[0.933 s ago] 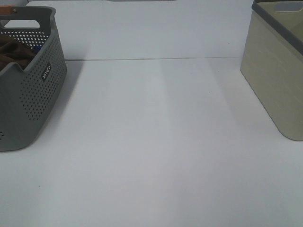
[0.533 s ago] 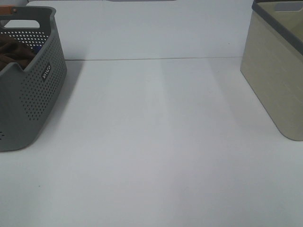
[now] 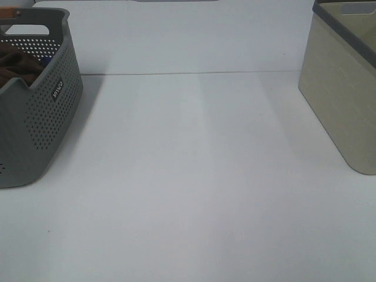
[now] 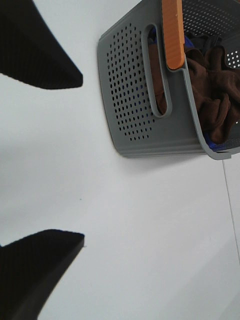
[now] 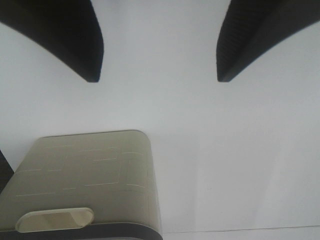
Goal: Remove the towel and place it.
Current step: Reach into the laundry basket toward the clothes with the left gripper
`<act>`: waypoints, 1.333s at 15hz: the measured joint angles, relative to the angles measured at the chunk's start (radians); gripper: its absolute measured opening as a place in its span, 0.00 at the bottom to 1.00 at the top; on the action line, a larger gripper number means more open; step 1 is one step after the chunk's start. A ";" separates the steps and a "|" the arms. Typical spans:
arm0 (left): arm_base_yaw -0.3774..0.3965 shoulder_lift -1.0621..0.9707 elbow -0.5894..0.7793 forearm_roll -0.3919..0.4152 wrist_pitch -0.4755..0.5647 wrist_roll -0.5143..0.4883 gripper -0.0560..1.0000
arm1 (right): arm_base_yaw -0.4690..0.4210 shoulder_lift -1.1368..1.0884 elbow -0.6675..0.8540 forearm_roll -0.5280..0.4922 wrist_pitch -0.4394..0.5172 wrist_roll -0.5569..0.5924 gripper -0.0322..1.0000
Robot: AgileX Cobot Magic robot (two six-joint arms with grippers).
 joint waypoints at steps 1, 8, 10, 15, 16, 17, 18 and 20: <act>0.000 0.000 0.000 0.000 0.000 0.000 0.75 | 0.000 0.000 0.000 0.000 0.000 0.000 0.64; 0.000 0.000 0.000 0.000 0.000 0.000 0.75 | 0.000 0.000 0.000 0.000 0.000 0.000 0.64; 0.000 0.000 0.000 0.000 0.000 0.000 0.75 | 0.000 0.000 0.000 0.000 0.000 0.000 0.64; 0.000 0.000 0.000 0.000 0.000 0.000 0.75 | 0.000 0.000 0.000 0.000 0.000 0.000 0.64; 0.000 0.000 0.000 0.000 0.000 0.000 0.75 | 0.000 0.000 0.000 0.000 0.000 0.000 0.64; 0.000 0.000 0.000 0.000 0.000 0.000 0.75 | 0.000 0.000 0.000 0.000 0.000 0.000 0.64; 0.000 0.000 0.000 0.000 0.000 0.000 0.75 | 0.000 0.000 0.000 0.000 0.000 0.000 0.64; 0.000 0.000 0.000 0.000 0.000 0.000 0.75 | 0.000 0.000 0.000 0.000 0.000 0.000 0.64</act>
